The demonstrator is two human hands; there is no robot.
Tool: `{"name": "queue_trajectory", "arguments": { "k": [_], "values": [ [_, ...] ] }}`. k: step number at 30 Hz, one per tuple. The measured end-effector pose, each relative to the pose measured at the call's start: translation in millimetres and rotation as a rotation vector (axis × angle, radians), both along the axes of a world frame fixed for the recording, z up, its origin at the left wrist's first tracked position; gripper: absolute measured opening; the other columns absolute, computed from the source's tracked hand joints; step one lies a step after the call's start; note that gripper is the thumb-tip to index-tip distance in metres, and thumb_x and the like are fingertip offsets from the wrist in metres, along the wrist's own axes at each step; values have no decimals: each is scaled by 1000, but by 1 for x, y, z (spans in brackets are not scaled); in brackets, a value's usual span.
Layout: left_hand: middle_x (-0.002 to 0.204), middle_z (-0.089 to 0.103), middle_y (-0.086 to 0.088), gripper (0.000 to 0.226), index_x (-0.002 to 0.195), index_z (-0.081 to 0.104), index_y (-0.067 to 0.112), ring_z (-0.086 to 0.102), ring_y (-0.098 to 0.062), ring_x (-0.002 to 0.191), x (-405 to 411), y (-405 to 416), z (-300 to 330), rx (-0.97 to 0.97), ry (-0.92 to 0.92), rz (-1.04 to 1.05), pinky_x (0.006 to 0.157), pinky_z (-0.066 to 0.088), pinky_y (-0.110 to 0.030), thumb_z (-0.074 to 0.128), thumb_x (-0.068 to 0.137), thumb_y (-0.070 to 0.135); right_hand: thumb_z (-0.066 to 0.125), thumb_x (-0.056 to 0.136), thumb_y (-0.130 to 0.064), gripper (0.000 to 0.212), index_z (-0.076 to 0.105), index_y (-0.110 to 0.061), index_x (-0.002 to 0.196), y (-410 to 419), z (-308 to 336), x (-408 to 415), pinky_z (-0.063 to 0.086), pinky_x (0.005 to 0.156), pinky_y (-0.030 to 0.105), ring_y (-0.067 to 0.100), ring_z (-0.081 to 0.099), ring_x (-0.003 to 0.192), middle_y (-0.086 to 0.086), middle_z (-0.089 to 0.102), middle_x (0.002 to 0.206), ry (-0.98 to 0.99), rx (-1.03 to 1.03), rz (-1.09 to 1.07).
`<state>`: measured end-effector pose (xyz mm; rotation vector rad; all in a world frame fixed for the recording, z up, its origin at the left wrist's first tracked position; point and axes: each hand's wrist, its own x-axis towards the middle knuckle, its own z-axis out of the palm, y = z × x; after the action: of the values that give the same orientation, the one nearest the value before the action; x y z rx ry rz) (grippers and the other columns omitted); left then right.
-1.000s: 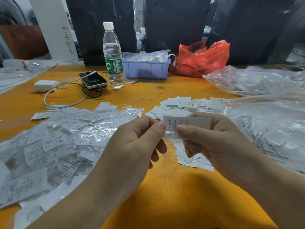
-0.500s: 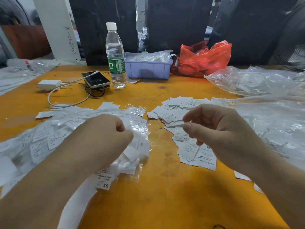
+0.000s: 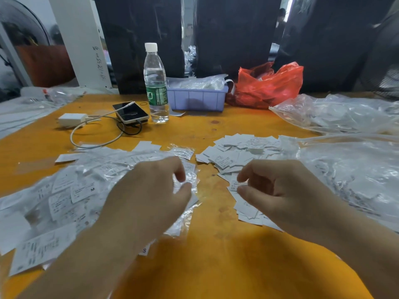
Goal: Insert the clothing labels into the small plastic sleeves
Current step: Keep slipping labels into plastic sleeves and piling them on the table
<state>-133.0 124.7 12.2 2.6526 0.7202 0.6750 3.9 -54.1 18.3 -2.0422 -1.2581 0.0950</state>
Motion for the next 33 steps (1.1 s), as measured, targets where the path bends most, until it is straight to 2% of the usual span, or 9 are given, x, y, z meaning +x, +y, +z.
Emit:
{"name": "queue_trajectory", "arguments": {
  "k": [3, 6, 9, 11, 15, 19, 25, 29, 33],
  "values": [
    [53, 54, 9, 16, 73, 54, 35, 52, -7, 54, 5, -13, -5, -21, -44, -125, 51, 38, -25, 53, 76, 50, 54, 88, -49, 18, 60, -39, 101, -1, -4, 2, 41, 64, 20, -3, 51, 74, -20, 56, 75, -196, -286, -9],
    [78, 60, 25, 22, 79, 59, 38, 57, 0, 73, 5, -22, -9, -180, -51, -270, 54, 37, -16, 51, 78, 58, 49, 86, -53, 24, 59, -40, 104, -1, -1, -2, 43, 68, 22, -5, 50, 78, -21, 55, 78, -212, -278, 38],
    [105, 51, 32, 30, 100, 58, 44, 46, 9, 103, 10, -32, -15, -198, 31, -416, 81, 41, -14, 43, 80, 60, 50, 88, -48, 23, 62, -38, 105, -2, 5, -5, 50, 71, 30, 0, 53, 81, -21, 57, 79, -230, -230, 32],
    [123, 42, 34, 36, 122, 51, 45, 30, 10, 122, 18, -39, -21, -162, 118, -487, 101, 34, -23, 40, 89, 54, 54, 89, -37, 16, 65, -34, 100, -2, 6, -2, 51, 67, 33, 3, 57, 76, -18, 60, 76, -233, -160, 40],
    [149, 22, 27, 40, 138, 36, 44, 1, -2, 142, 27, -48, -31, -19, 237, -591, 117, 14, -32, 35, 99, 48, 60, 90, -29, 8, 67, -32, 93, -2, 5, 1, 51, 60, 33, 4, 58, 67, -17, 61, 71, -278, -85, 37],
    [152, 19, 27, 39, 137, 31, 50, -6, 1, 143, 25, -46, -34, 25, 298, -598, 119, 4, -34, 33, 98, 54, 62, 89, -28, 8, 68, -29, 93, -2, 6, 4, 51, 60, 38, 6, 58, 66, -14, 62, 69, -304, -58, 13],
    [124, 48, 25, 30, 122, 55, 40, 29, 1, 124, 28, -45, -33, 105, 121, -505, 106, 28, -25, 44, 95, 50, 62, 89, -23, 11, 69, -24, 97, -8, 15, 27, 53, 58, 36, 6, 58, 59, -11, 63, 66, -345, -94, -143],
    [140, 34, 27, 48, 139, 38, 41, 17, 6, 130, 31, -47, -38, 74, 116, -463, 107, 17, -16, 41, 94, 56, 56, 93, -29, 19, 61, -35, 110, -9, 9, 27, 54, 71, 32, 4, 58, 74, -14, 61, 89, -250, -336, -141],
    [131, 41, 31, 50, 138, 35, 47, 26, 9, 121, 32, -50, -36, 41, 103, -440, 99, 24, -13, 48, 91, 58, 53, 94, -28, 25, 58, -35, 118, -6, 7, 22, 53, 78, 34, 10, 56, 88, -11, 57, 100, -262, -439, -105]
  ]
}}
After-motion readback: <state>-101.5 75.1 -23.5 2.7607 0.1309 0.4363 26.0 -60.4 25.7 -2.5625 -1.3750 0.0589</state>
